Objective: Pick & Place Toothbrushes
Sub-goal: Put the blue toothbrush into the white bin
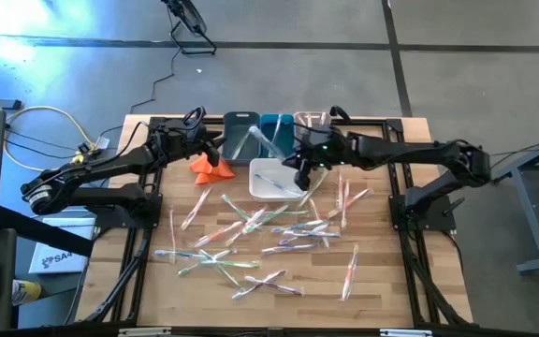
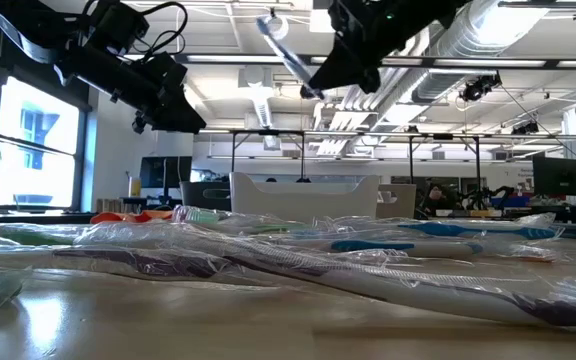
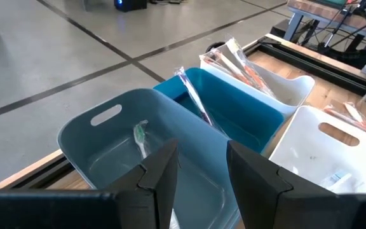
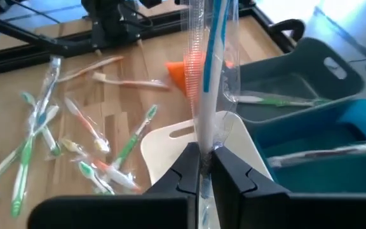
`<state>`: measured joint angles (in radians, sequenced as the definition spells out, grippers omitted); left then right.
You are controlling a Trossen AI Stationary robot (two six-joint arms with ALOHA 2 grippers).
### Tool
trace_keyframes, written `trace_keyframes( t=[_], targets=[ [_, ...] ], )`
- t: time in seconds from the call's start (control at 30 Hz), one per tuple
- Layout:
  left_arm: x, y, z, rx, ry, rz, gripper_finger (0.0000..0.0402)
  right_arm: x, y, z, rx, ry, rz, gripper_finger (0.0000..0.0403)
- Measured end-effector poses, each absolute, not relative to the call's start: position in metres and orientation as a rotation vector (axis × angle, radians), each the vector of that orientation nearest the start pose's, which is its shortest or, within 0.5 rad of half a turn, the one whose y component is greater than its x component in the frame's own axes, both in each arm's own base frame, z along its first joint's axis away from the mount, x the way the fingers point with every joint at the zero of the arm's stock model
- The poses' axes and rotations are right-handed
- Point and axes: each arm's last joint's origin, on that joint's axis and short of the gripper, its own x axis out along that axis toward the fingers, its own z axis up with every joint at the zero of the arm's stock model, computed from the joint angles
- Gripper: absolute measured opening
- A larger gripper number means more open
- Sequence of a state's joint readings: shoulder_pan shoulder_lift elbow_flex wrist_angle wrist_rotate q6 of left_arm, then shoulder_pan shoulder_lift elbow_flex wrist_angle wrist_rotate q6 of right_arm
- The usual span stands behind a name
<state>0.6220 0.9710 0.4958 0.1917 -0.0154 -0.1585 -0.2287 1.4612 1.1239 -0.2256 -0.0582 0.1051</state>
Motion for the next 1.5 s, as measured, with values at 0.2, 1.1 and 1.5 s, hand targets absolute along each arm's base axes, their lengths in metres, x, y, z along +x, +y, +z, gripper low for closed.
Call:
trace_keyframes(
  t=[0.2, 1.1, 1.5],
  targets=[
    [0.170, 0.122, 0.235, -0.240, 0.229, 0.654, 0.0133, 0.341, -0.078, 0.287, 0.143, 0.727, -0.175, 0.0012],
    [0.169, 0.122, 0.234, -0.243, 0.240, 0.655, 0.0133, 0.328, -0.074, 0.235, 0.300, 1.013, -0.175, 0.0013],
    [0.169, 0.122, 0.234, -0.243, 0.240, 0.656, 0.0133, 0.335, -0.077, 0.220, 0.313, 1.044, -0.156, 0.0013]
  ],
)
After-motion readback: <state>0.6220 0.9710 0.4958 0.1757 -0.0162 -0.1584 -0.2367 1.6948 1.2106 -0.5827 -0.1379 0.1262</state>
